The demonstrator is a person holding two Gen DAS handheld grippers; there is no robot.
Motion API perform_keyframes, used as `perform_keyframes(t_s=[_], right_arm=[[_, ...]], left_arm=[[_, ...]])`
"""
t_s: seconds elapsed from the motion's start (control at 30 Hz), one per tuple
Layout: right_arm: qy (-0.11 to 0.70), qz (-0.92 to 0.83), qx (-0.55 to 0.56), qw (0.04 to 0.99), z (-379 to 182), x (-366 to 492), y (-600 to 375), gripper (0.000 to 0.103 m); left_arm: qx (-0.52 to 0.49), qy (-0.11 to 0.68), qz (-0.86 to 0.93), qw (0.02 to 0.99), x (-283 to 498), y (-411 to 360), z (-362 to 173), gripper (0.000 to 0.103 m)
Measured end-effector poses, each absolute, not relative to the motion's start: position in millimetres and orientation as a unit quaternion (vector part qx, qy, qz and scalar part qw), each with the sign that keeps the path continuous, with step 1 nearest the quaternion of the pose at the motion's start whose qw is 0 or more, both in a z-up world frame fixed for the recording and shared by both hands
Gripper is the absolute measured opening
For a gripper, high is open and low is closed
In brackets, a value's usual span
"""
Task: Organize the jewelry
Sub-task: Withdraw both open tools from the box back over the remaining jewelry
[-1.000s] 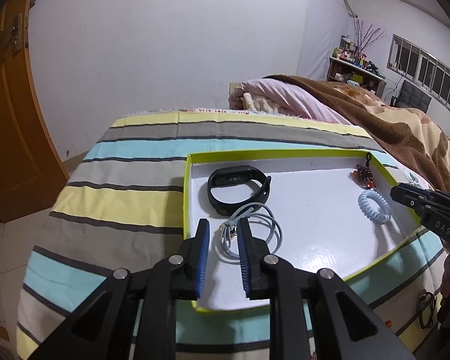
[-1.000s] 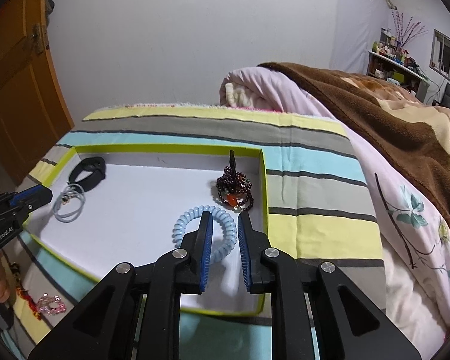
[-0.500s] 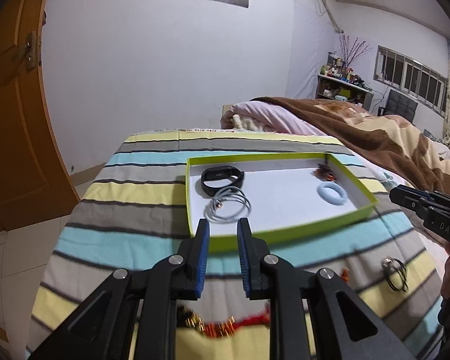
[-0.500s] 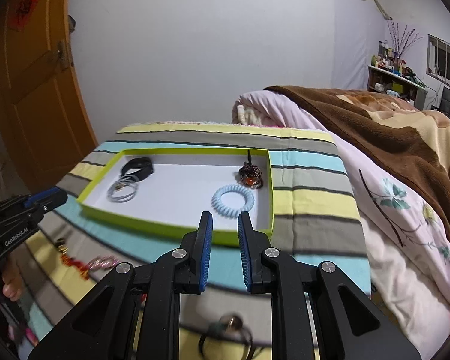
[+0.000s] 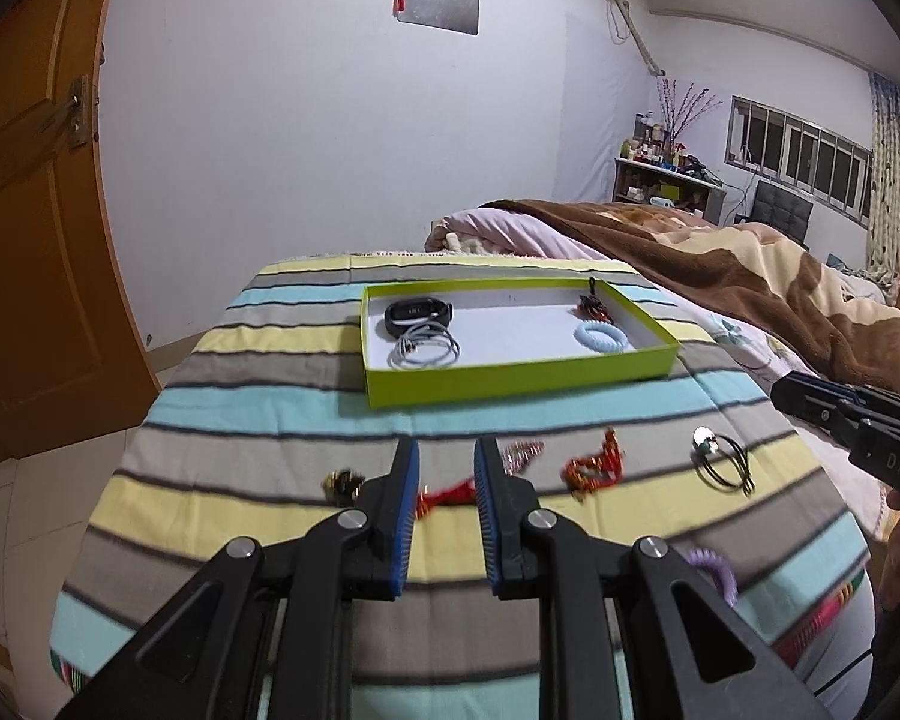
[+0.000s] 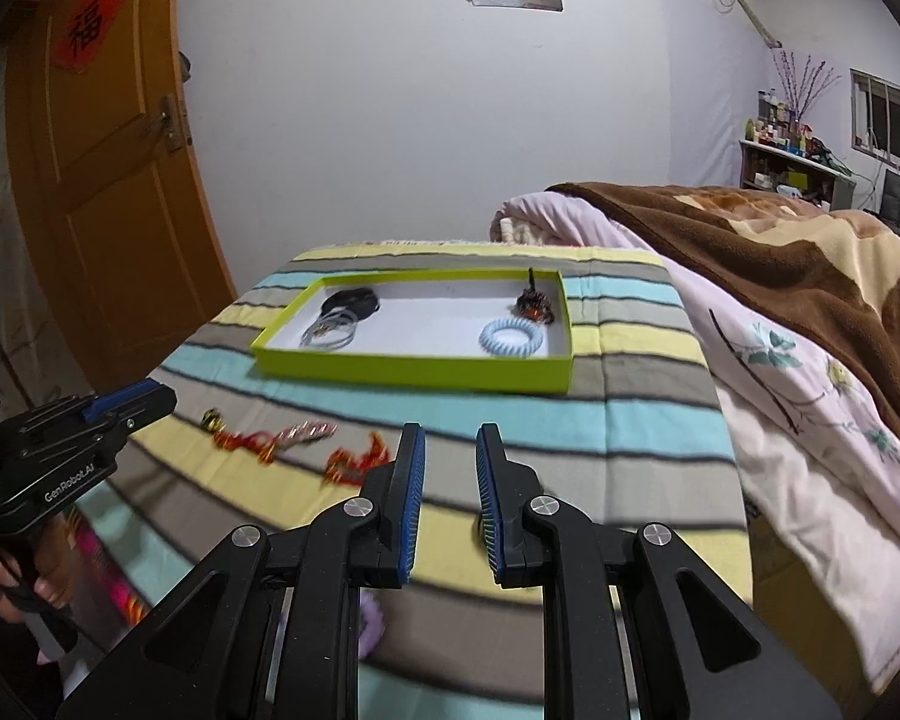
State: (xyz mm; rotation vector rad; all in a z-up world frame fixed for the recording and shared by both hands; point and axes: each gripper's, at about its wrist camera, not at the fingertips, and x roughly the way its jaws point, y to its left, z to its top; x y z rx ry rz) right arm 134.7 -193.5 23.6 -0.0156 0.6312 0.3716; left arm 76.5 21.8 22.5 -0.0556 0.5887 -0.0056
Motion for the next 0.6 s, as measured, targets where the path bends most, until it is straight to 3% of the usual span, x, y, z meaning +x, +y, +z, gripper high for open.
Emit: perform_keyframes(t_s=[0.6], right_arm=[[0.313, 0.185, -0.001, 0.931, 14.6, 86.1, -206.6, 0.018]], left_arm=[[-0.048, 0.294, -0.005, 0.955, 27.3, 23.8, 13.3, 0.02]])
